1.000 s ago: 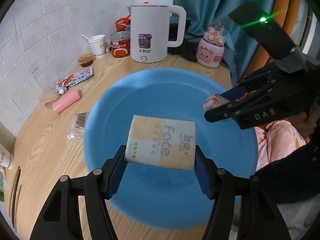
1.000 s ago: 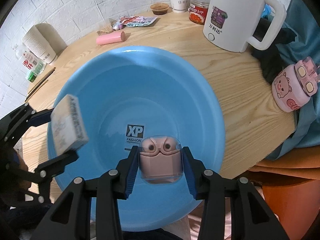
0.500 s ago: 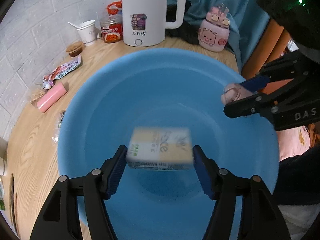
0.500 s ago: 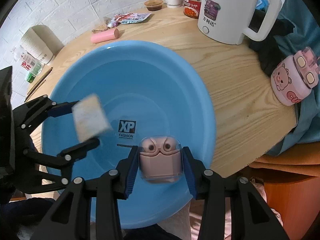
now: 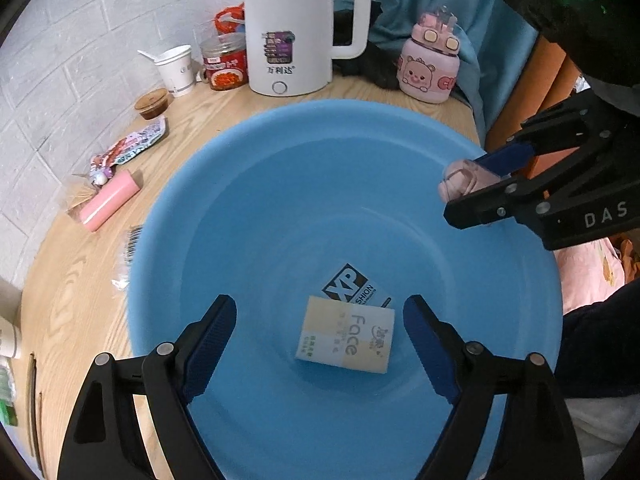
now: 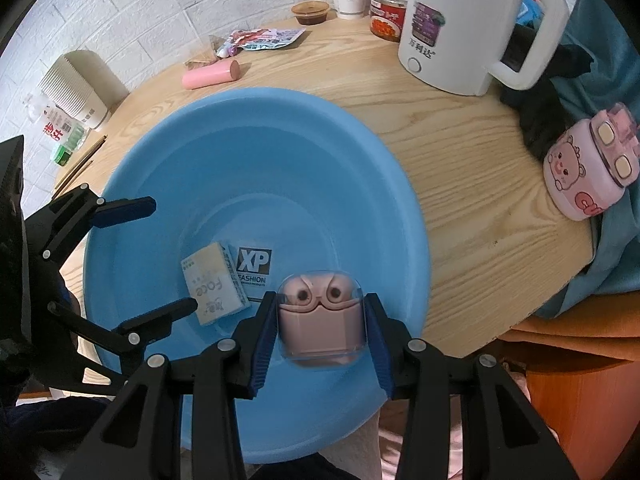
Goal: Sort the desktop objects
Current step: 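Open left tool to drop tissue pack while right tool releases owl box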
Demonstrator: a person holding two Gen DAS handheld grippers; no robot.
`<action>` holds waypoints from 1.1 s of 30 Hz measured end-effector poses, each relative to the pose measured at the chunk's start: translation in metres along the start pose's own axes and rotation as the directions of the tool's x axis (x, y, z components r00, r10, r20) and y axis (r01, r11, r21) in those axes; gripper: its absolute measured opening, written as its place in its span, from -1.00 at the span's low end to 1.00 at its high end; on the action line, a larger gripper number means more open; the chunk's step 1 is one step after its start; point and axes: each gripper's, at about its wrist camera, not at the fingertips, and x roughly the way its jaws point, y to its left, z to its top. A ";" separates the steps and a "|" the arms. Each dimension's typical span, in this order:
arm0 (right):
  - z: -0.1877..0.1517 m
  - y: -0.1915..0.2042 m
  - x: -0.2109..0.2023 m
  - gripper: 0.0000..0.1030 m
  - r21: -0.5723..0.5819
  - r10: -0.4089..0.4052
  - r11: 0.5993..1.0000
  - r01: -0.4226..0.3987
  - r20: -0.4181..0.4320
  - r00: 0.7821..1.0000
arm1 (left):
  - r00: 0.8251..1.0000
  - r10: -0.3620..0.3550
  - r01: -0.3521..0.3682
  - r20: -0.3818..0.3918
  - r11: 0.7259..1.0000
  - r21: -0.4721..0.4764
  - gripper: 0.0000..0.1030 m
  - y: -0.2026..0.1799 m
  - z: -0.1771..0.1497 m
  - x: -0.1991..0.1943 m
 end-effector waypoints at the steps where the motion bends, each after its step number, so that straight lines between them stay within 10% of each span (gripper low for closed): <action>1: 0.001 0.001 0.000 -0.16 -0.006 0.002 1.000 -0.002 0.000 1.000 | 1.000 0.002 -0.002 0.005 1.000 -0.003 0.65 0.001 -0.001 -0.002; 33: -0.001 0.056 0.064 -0.15 -0.226 0.002 0.974 -0.029 -0.121 0.993 | 0.984 0.095 -0.067 0.149 0.981 -0.180 0.82 0.030 -0.044 -0.084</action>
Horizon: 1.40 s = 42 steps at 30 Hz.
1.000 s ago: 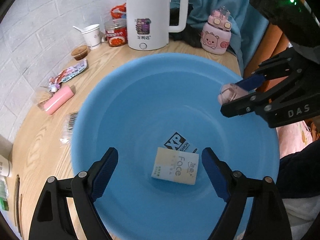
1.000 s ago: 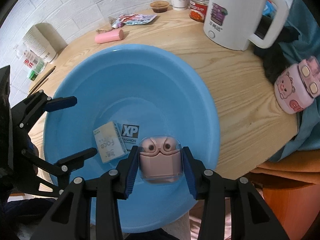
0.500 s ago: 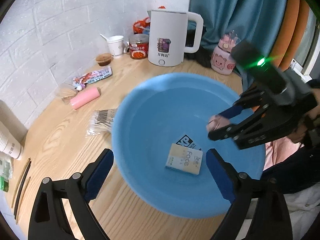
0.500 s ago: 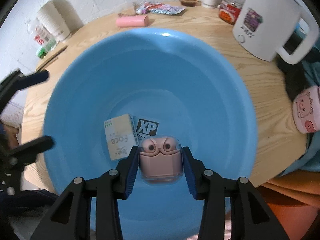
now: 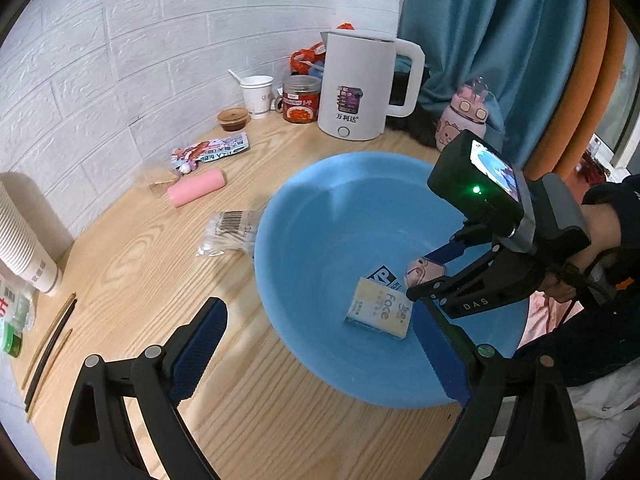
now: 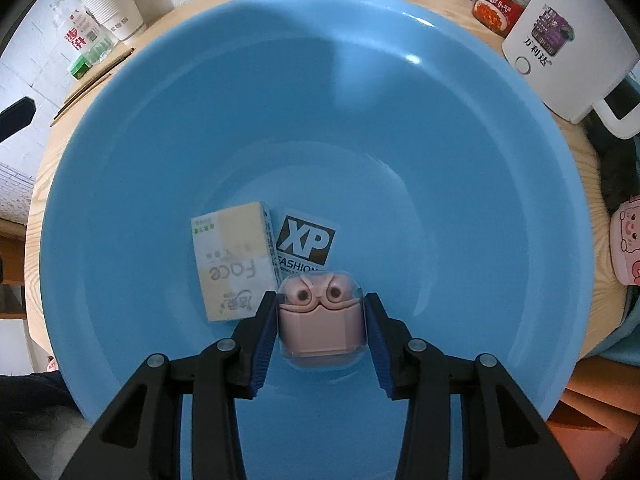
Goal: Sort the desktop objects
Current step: 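Open left tool to drop tissue pack while right tool releases owl box, then withdraw both open tools from the basin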
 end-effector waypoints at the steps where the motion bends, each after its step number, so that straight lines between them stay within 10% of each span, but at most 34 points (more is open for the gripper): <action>1: 0.000 -0.001 0.000 -0.14 0.006 0.005 1.000 -0.005 -0.002 1.000 | 1.000 0.000 0.000 0.000 1.000 -0.003 0.82 0.000 -0.001 0.000; 42: -0.064 0.026 -0.147 0.17 -0.075 0.054 0.996 -0.042 0.170 0.984 | 0.996 -0.075 0.075 0.039 0.997 0.013 0.82 -0.005 -0.007 -0.020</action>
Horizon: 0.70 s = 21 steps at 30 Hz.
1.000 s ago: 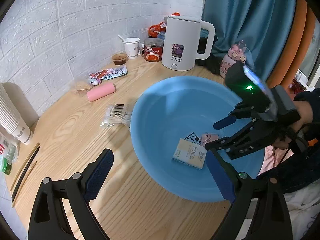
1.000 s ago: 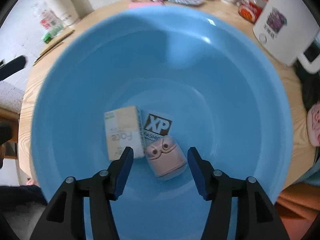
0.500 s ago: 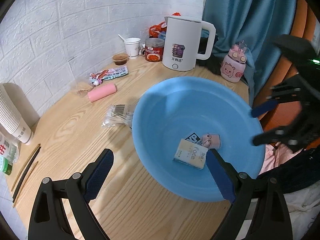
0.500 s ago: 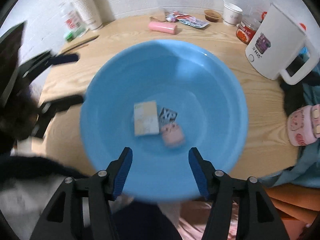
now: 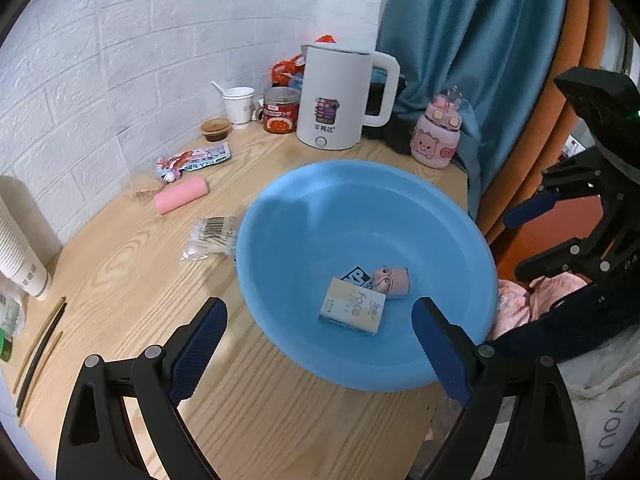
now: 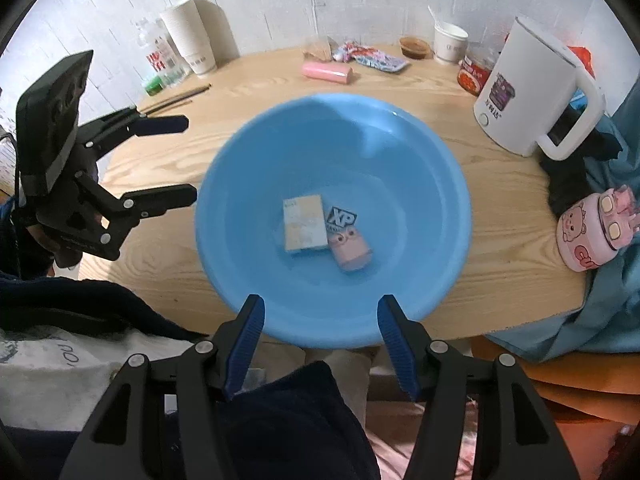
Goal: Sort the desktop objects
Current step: 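Withdraw both open tools from the basin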
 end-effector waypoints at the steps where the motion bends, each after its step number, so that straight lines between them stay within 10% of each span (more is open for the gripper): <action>1: 0.001 0.001 0.004 0.17 -0.004 0.001 1.000 -0.001 0.011 1.000 | 1.000 0.000 0.000 0.002 1.000 -0.003 0.82 0.000 0.000 -0.001; 21: 0.000 0.002 0.003 0.17 -0.006 0.019 1.000 -0.019 0.022 1.000 | 1.000 -0.007 0.007 0.021 1.000 0.001 0.82 0.001 -0.004 -0.005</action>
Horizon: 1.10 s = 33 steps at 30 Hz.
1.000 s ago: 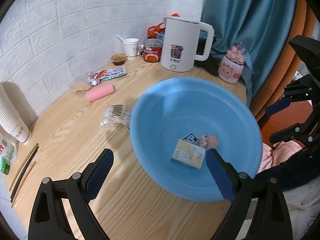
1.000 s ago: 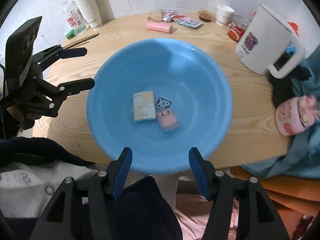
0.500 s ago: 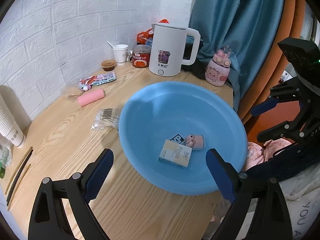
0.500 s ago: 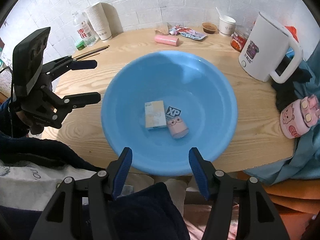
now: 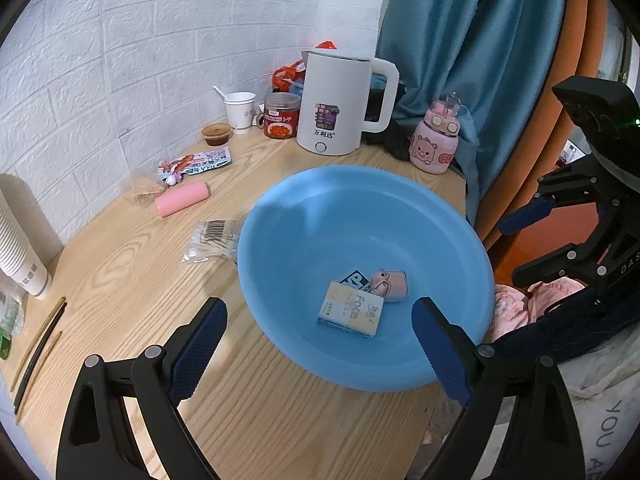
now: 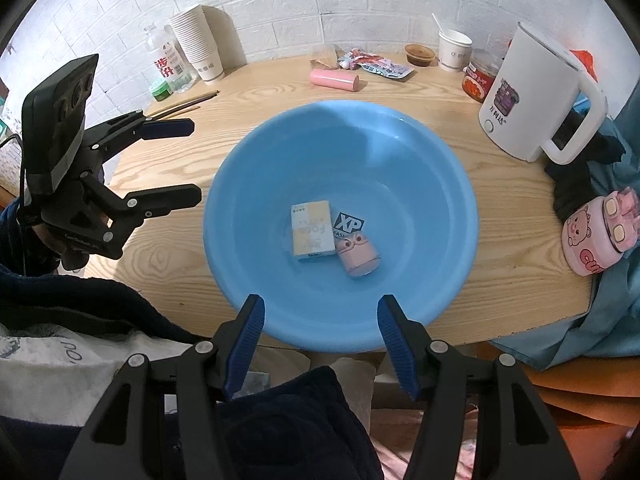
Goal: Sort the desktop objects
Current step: 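Withdraw both open tools from the basin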
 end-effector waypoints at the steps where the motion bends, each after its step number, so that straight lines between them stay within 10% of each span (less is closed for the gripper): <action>1: 0.000 0.000 0.000 0.17 -0.002 0.001 1.000 -0.001 0.000 1.000 | 1.000 0.001 -0.001 0.000 1.000 -0.001 0.82 0.000 0.000 0.000; 33: 0.007 -0.007 0.004 0.17 -0.002 0.015 1.000 -0.015 -0.015 1.000 | 0.999 0.041 -0.040 0.008 0.998 -0.039 0.82 0.009 0.000 0.003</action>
